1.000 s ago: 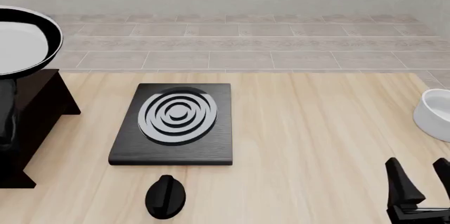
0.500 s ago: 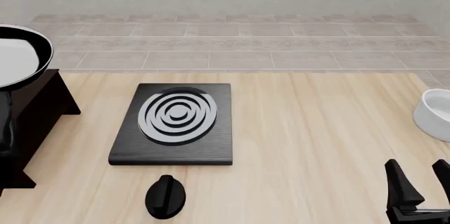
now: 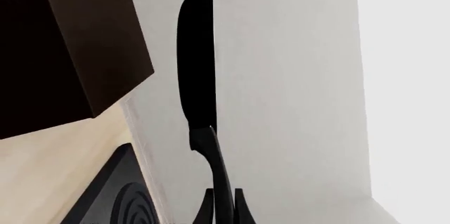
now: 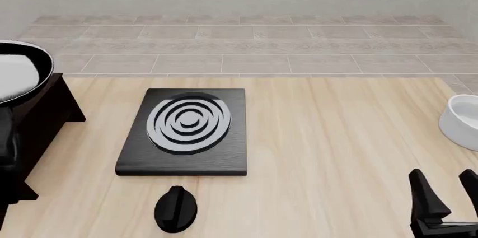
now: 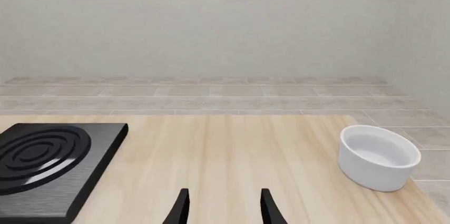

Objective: Put the frying pan on top of the cabinet.

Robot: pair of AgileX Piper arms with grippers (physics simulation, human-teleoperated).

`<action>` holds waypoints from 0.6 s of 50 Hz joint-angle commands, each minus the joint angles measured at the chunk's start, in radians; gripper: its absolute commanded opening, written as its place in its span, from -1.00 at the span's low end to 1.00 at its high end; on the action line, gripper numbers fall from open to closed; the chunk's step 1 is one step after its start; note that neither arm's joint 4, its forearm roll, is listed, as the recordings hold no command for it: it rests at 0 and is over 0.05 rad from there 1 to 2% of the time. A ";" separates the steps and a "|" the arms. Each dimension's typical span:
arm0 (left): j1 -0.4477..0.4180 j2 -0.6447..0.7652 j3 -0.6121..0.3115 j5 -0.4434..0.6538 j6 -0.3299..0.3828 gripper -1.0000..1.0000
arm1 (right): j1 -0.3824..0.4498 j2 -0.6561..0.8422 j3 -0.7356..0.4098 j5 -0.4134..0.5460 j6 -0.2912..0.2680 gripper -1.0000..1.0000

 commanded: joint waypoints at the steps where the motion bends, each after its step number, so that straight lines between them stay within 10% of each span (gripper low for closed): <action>1: 0.009 0.083 0.011 -0.120 -0.016 -1.00 | 0.001 0.012 -0.001 -0.011 -0.001 1.00; 30: 0.034 0.296 0.021 -0.292 -0.025 -1.00 | 0.004 -0.065 0.000 0.067 -0.004 1.00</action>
